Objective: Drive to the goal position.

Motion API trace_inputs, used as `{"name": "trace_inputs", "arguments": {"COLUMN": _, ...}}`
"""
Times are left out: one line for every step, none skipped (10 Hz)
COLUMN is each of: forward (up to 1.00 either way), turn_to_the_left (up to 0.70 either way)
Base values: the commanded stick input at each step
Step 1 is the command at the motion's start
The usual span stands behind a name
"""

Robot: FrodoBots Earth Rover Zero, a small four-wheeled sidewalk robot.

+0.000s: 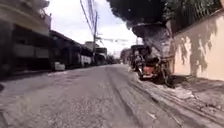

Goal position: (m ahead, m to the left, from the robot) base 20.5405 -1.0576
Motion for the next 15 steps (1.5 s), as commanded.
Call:
{"name": "trace_inputs", "arguments": {"forward": 0.7, "turn_to_the_left": -0.17}}
{"name": "trace_inputs", "arguments": {"forward": 0.7, "turn_to_the_left": 0.01}}
{"name": "trace_inputs", "arguments": {"forward": 0.7, "turn_to_the_left": 0.01}}
{"name": "trace_inputs", "arguments": {"forward": 0.7, "turn_to_the_left": 0.01}}
{"name": "trace_inputs", "arguments": {"forward": 0.7, "turn_to_the_left": 0.01}}
{"name": "trace_inputs", "arguments": {"forward": 0.7, "turn_to_the_left": 0.01}}
{"name": "trace_inputs", "arguments": {"forward": 0.7, "turn_to_the_left": 0.01}}
{"name": "trace_inputs", "arguments": {"forward": 0.7, "turn_to_the_left": 0.01}}
{"name": "trace_inputs", "arguments": {"forward": 0.7, "turn_to_the_left": 0.01}}
{"name": "trace_inputs", "arguments": {"forward": 0.7, "turn_to_the_left": 0.01}}
{"name": "trace_inputs", "arguments": {"forward": 0.7, "turn_to_the_left": 0.01}}
{"name": "trace_inputs", "arguments": {"forward": 0.7, "turn_to_the_left": 0.01}}
{"name": "trace_inputs", "arguments": {"forward": 0.7, "turn_to_the_left": 0.01}}
{"name": "trace_inputs", "arguments": {"forward": 0.7, "turn_to_the_left": 0.01}}
{"name": "trace_inputs", "arguments": {"forward": 0.7, "turn_to_the_left": 0.01}}
